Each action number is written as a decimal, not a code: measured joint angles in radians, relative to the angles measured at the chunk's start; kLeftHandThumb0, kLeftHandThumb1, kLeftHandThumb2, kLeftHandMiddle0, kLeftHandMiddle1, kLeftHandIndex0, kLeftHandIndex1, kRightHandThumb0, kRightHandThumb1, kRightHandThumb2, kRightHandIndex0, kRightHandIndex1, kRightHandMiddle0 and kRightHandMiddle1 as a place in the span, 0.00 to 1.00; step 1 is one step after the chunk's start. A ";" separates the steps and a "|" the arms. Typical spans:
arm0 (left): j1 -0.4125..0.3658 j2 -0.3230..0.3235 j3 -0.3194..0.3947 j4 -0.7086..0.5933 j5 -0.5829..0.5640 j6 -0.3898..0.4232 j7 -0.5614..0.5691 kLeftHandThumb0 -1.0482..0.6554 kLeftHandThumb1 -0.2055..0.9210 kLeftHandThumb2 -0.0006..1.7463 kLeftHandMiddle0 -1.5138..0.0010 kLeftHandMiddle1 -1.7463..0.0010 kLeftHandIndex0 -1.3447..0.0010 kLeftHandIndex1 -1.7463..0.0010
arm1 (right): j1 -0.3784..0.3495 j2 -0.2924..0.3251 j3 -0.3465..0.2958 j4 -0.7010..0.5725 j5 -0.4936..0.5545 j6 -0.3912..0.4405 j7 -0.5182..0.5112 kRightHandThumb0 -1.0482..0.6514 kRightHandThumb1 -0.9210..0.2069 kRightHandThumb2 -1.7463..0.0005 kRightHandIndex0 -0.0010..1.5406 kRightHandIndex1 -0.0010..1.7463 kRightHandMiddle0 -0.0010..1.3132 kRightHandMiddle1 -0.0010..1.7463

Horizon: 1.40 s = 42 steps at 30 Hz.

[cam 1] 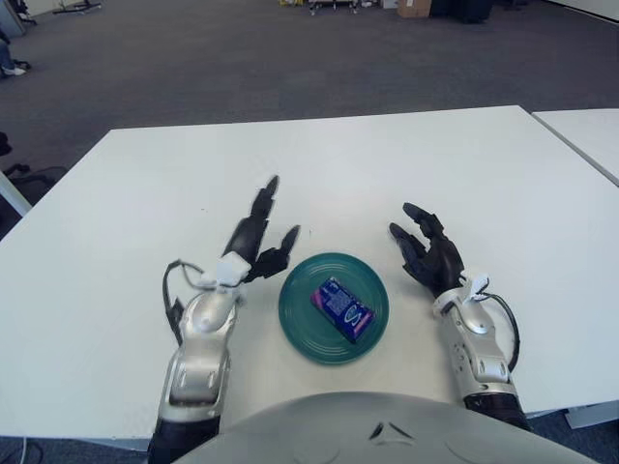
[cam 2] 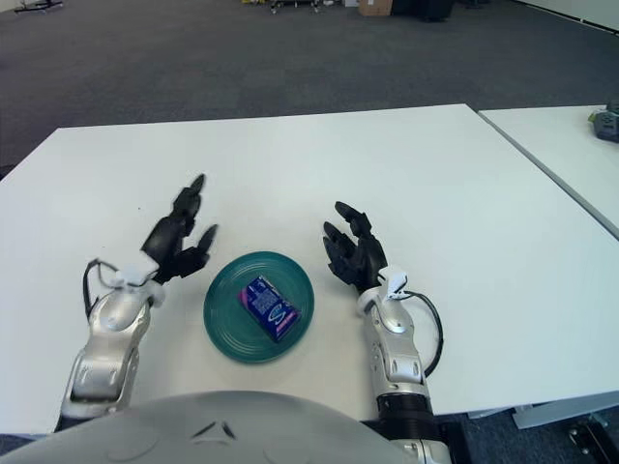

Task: Put the gum into the plate.

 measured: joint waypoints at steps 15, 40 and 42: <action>0.172 -0.031 0.003 0.105 -0.270 -0.089 0.192 0.00 1.00 0.56 1.00 1.00 0.99 0.97 | 0.082 -0.016 0.100 -0.067 -0.142 -0.042 -0.059 0.15 0.00 0.47 0.16 0.00 0.00 0.33; 0.322 0.019 -0.102 0.238 -0.194 -0.284 0.114 0.01 1.00 0.56 0.96 1.00 1.00 0.85 | 0.127 -0.091 0.197 -0.163 -0.183 0.025 0.010 0.06 0.00 0.47 0.06 0.00 0.00 0.14; 0.322 0.018 -0.104 0.236 -0.194 -0.279 0.114 0.01 1.00 0.55 0.96 1.00 1.00 0.85 | 0.123 -0.092 0.197 -0.160 -0.183 0.027 0.011 0.05 0.00 0.47 0.06 0.00 0.00 0.14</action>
